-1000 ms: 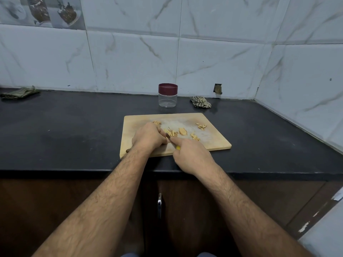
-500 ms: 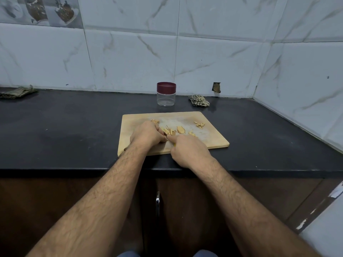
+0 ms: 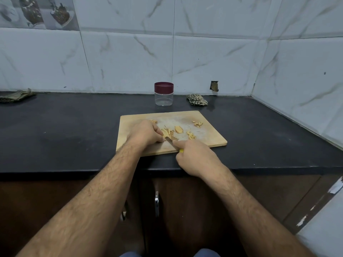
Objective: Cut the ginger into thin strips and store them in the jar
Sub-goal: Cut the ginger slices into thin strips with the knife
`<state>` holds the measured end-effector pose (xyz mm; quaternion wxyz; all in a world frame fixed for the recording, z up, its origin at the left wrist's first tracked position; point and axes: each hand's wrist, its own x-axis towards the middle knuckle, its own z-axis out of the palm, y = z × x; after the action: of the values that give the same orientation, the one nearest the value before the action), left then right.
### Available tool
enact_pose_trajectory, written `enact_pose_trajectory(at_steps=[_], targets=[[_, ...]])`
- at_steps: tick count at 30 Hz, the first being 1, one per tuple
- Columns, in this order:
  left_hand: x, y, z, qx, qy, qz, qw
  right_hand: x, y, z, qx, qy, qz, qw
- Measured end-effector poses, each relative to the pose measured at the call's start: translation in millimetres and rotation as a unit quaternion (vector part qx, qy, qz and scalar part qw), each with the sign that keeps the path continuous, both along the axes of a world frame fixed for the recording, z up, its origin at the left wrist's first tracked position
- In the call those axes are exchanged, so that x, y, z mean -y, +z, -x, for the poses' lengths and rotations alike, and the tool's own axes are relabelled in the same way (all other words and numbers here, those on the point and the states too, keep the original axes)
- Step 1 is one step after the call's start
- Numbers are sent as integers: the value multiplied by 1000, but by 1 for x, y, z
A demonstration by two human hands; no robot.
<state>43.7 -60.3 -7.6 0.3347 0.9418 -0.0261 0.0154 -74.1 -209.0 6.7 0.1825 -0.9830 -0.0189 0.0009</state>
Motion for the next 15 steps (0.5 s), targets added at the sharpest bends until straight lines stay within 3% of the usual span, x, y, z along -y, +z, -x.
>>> enact_pose_trajectory(at_steps=[15], targets=[[-2, -4, 0, 8, 6, 29, 1000, -6, 0, -2, 21, -25, -67, 997]])
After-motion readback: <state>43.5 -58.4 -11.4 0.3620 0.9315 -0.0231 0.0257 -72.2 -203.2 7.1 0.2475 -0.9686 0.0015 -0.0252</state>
